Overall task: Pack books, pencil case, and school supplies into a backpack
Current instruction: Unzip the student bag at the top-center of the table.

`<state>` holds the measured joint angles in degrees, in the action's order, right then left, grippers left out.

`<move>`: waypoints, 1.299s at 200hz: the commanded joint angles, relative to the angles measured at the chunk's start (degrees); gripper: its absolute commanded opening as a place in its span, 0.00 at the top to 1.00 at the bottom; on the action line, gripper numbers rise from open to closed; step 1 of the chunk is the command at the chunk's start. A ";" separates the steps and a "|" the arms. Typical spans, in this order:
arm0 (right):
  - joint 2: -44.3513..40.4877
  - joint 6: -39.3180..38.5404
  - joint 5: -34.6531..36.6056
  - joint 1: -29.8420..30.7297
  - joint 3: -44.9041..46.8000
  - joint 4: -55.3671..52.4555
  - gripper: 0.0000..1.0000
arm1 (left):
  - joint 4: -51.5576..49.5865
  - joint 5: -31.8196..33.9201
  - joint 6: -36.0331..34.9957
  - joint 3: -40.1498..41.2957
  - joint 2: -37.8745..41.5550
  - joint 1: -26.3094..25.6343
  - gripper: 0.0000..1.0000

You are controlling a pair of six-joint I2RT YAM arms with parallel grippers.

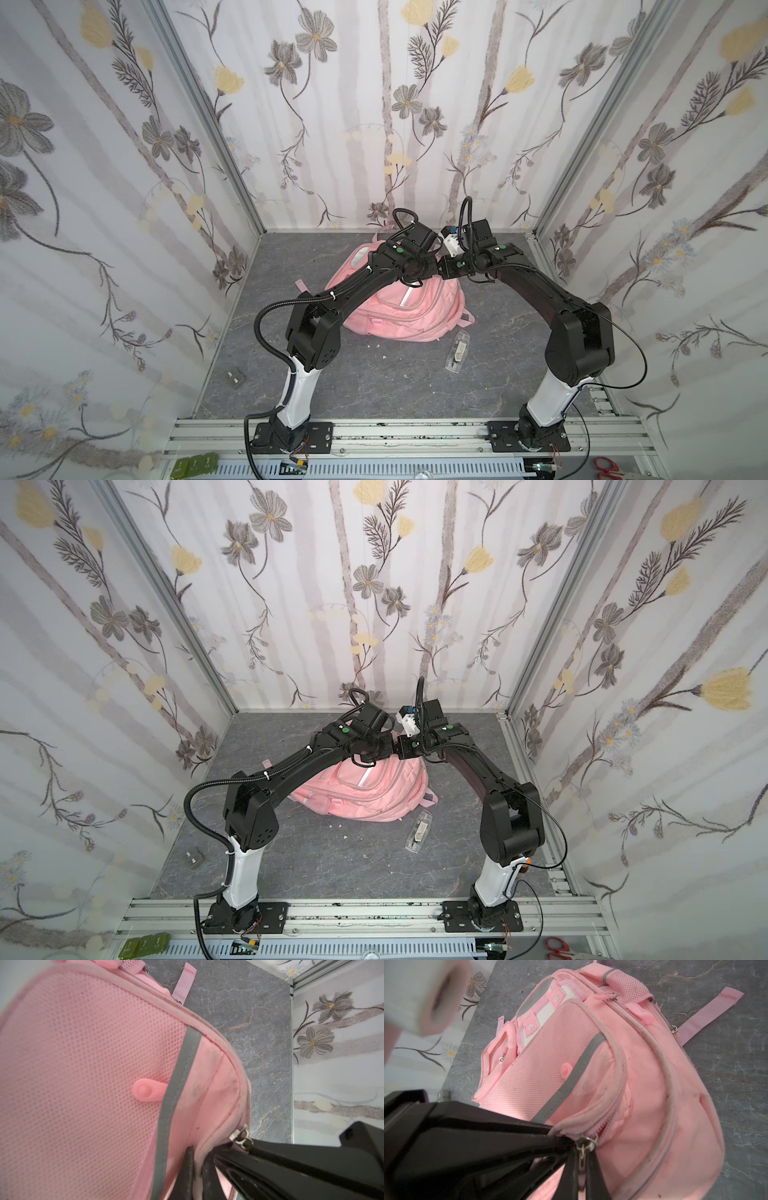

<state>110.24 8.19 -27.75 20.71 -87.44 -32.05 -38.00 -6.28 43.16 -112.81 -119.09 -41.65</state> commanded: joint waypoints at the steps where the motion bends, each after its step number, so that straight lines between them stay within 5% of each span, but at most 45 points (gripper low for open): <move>1: 0.53 1.65 -19.04 0.81 -0.83 -2.94 1.00 | 11.60 3.45 1.37 -0.91 -0.92 1.90 1.00; 15: 1.50 1.94 -18.57 -0.08 0.19 -2.70 1.00 | 13.89 -1.27 -0.40 -0.47 -0.26 2.88 1.00; 27: 1.96 2.65 -18.29 -1.35 0.70 -1.72 1.00 | 14.85 -5.96 -2.92 1.60 1.94 3.66 0.55; 36: 2.45 2.80 -17.43 -2.16 0.08 -1.19 1.00 | 14.55 -6.78 -5.67 5.08 5.15 3.76 0.38; 68: 6.97 2.26 -16.93 -3.52 -5.90 -1.31 1.00 | 16.07 -2.69 -17.40 24.99 20.01 3.67 0.20; 88: 8.51 2.06 -16.61 -3.75 -8.30 -1.42 1.00 | 15.93 -3.77 -22.16 30.89 23.65 3.68 0.23; 124: 8.92 -0.73 -17.15 -3.75 -8.98 -2.46 1.00 | 14.75 -7.08 -24.45 29.96 20.47 4.36 0.38; 157: 9.01 -1.63 -17.42 -3.75 -8.89 -3.79 1.00 | 15.27 -12.92 -23.37 25.04 16.98 5.64 0.36; 203: 9.18 -4.09 -18.76 -3.75 -9.07 -4.41 1.00 | 14.64 -7.71 -21.45 24.17 13.03 7.73 0.32; 260: 9.65 -6.14 -19.58 -3.75 -9.15 -5.86 1.00 | 27.85 -19.19 -13.01 24.67 9.15 11.32 0.37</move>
<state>119.77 3.97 -42.24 16.82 -95.98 -36.77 -17.80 -22.41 26.41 -86.70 -107.68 -31.05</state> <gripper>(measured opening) 0.063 0.631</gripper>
